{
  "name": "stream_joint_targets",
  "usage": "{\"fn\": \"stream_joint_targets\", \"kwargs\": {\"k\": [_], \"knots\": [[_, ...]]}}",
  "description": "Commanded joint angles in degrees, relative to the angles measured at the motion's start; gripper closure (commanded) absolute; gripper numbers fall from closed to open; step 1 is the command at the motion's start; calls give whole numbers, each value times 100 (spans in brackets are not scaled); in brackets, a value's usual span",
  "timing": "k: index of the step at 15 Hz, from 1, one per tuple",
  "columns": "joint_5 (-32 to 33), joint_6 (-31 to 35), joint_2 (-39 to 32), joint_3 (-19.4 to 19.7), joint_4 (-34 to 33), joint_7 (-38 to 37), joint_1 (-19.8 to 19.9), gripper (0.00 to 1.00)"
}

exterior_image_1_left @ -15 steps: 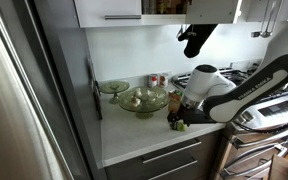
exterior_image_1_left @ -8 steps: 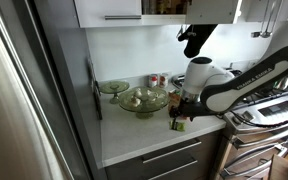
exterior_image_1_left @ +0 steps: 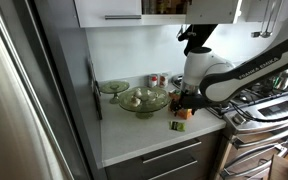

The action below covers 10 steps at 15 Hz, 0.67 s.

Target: Remove two sachets from the sachets box and put them on the table one at a time

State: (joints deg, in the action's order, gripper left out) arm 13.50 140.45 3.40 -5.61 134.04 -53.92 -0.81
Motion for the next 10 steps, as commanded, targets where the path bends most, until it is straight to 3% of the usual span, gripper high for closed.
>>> {"fn": "stream_joint_targets", "kwargs": {"k": [1,10], "knots": [[-74,-44,18,62,-19,-95,-21,0],[-366,-180,584,277,-347,-1448,277,0]]}}
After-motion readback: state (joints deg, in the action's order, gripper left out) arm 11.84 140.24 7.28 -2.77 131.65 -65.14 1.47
